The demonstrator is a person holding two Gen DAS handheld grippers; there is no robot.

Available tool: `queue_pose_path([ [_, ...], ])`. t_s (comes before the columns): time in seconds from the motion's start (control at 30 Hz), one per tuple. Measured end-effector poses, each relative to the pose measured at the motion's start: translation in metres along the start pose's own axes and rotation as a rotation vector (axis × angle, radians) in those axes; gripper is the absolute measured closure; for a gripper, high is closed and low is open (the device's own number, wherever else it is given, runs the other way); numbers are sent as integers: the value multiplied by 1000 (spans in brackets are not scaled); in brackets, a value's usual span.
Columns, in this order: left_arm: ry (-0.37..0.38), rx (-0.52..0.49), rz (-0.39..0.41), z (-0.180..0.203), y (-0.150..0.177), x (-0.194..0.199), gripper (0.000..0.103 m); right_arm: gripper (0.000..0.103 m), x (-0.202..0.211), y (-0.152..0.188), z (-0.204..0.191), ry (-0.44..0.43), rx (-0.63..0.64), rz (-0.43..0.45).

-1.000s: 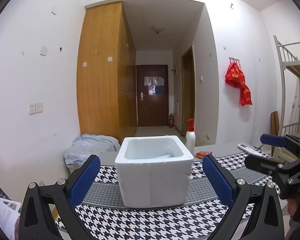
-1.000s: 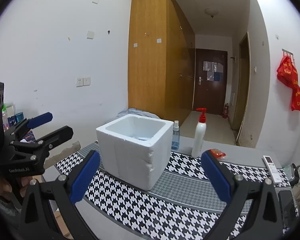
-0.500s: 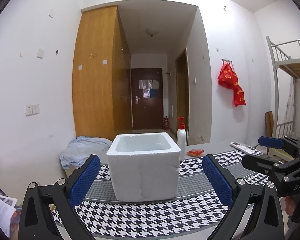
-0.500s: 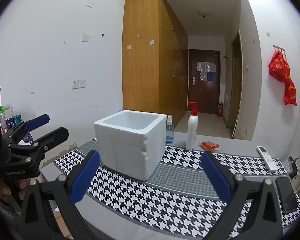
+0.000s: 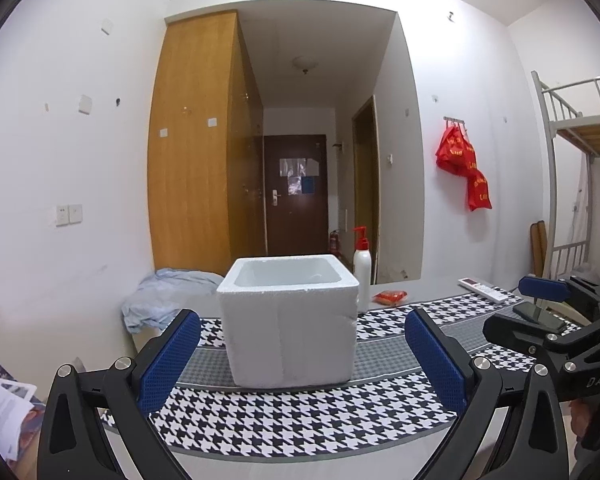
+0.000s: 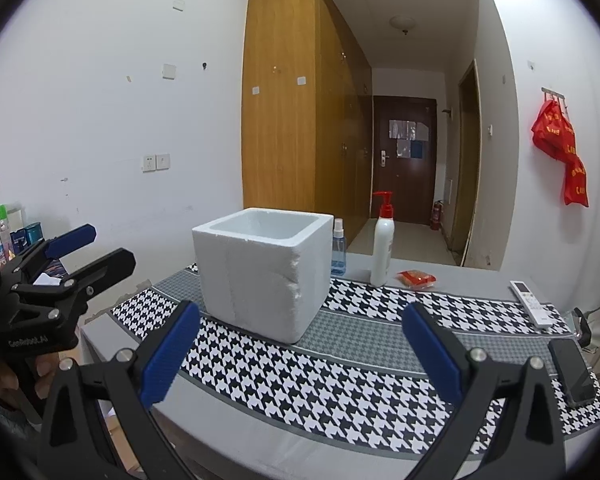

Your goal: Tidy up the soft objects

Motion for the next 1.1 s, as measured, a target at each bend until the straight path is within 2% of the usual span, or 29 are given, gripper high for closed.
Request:
queue_pose_path([
  [1.1,9,-16,-14,3,8,12,1,1,14,7,-8,13,8,3],
])
Point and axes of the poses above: each gripper's, at about its wrist camera, not at the fingertips, and x roughly against the way its jaws point, z to its right, y to its underside, the point moved 5 cm from there along -x, roughly the way its jaws point, and after that the axes turned 7 degrees about -y, right-handed, at the moved point
